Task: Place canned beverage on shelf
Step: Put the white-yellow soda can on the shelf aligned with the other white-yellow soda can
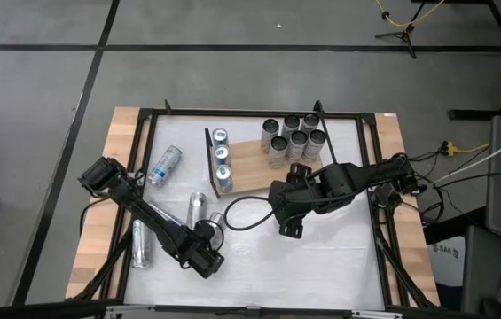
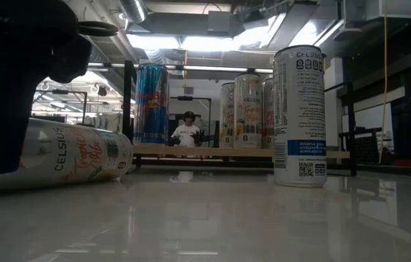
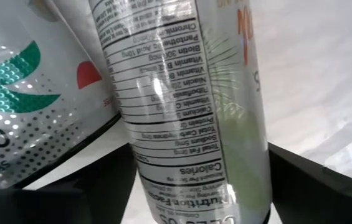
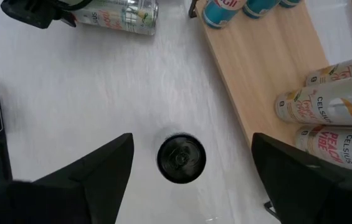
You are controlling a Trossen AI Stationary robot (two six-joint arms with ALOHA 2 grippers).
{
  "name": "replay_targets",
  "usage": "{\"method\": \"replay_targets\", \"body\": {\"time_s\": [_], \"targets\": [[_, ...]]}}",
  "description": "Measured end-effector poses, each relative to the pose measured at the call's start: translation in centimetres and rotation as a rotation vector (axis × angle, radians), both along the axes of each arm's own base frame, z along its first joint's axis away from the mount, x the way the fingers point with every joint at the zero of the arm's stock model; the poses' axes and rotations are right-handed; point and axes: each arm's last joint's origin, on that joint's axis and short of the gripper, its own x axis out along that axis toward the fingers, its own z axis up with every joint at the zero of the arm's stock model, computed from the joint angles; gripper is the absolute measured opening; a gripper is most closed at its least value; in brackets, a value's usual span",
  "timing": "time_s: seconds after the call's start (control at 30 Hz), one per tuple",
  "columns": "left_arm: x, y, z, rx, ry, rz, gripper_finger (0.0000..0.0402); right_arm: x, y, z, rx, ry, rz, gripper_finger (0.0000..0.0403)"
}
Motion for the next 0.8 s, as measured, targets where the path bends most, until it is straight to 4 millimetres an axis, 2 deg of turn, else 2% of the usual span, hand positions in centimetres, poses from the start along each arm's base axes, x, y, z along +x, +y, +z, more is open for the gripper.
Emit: {"method": "replay_targets", "body": {"time_s": [0.27, 0.47, 0.7, 0.8], "targets": [[-0.1, -0.1, 0.1, -0.033, 0.027, -0.04, 0.0252, 0.0, 0.0, 0.0, -0.044, 0.013, 0.102, 0.0321], [-0.3, -0.2, 0.6, -0.091, 0.054, -0.077, 0.0251, 0.0, 0.0, 0.0, -0.073, 0.021, 0.168, 0.0321], [-1.0, 0.2, 3.4, -0.202, 0.031, -0.1, 0.0251, 0.1, 0.4, 0.1, -0.108, 0.007, 0.267, 0.0321], [-1.4, 0.5, 5.1, -0.255, -0.001, -0.11, 0.0251, 0.3, 1.2, 0.3, -0.118, -0.037, 0.341, 0.0321]]}}
